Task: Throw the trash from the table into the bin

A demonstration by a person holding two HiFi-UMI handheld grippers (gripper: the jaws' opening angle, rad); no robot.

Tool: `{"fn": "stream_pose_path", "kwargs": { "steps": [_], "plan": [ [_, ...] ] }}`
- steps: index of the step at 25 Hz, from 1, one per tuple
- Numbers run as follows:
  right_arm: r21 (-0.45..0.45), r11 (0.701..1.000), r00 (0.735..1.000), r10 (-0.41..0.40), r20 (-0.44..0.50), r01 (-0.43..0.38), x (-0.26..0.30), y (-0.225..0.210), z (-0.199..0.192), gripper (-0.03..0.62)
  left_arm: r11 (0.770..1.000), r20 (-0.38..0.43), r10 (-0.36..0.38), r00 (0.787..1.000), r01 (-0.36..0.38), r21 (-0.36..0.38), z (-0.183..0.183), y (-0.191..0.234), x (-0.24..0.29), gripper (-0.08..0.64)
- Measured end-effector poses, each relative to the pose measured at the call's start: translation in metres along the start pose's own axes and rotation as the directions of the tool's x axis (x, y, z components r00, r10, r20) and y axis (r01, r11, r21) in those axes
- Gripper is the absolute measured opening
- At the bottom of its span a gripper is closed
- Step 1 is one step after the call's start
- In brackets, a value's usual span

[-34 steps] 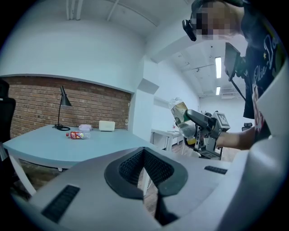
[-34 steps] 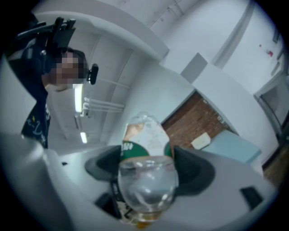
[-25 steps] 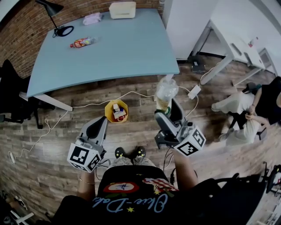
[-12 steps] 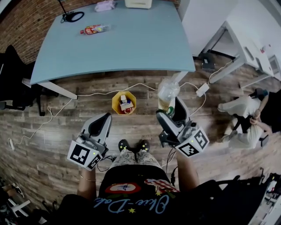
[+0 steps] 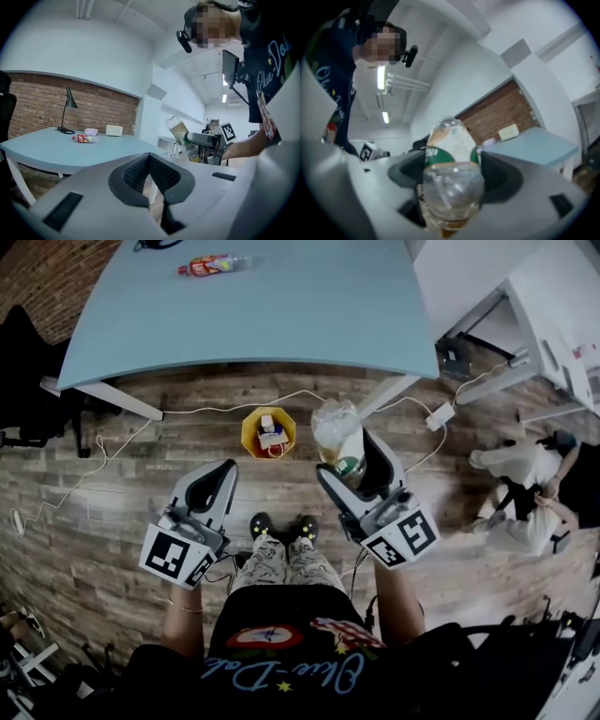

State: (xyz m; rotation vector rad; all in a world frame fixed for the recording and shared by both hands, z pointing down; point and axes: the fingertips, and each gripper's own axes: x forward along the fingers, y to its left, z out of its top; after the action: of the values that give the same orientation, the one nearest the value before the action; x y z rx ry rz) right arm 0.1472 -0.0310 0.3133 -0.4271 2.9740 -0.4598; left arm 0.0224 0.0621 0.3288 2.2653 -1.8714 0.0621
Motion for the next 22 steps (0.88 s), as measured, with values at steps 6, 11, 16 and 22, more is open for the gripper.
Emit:
{"fn": "stream_pose_path", "kwargs": {
  "steps": [6, 11, 16, 22],
  "plan": [
    [-0.087, 0.996, 0.996, -0.023, -0.081, 0.016, 0.004, 0.0, -0.021, 0.374, 1.0, 0.006, 0.012, 1.0, -0.012, -0.006, -0.007, 0.006, 0.0, 0.008],
    [-0.084, 0.996, 0.995, -0.036, -0.094, 0.028, 0.007, -0.001, -0.036, 0.374, 0.998, 0.009, 0.062, 0.998, -0.062, -0.009, -0.014, 0.016, -0.002, 0.008],
    [-0.069, 0.997, 0.993, -0.047, -0.106, 0.039, 0.007, -0.002, -0.052, 0.374, 0.998, 0.006, 0.065, 0.998, -0.065, -0.022, -0.025, 0.018, -0.004, 0.008],
    [-0.082, 0.996, 0.989, -0.057, -0.134, 0.047, 0.014, -0.007, -0.071, 0.374, 0.995, -0.012, 0.086, 0.996, -0.087, -0.052, -0.05, 0.027, -0.007, 0.008]
  ]
}}
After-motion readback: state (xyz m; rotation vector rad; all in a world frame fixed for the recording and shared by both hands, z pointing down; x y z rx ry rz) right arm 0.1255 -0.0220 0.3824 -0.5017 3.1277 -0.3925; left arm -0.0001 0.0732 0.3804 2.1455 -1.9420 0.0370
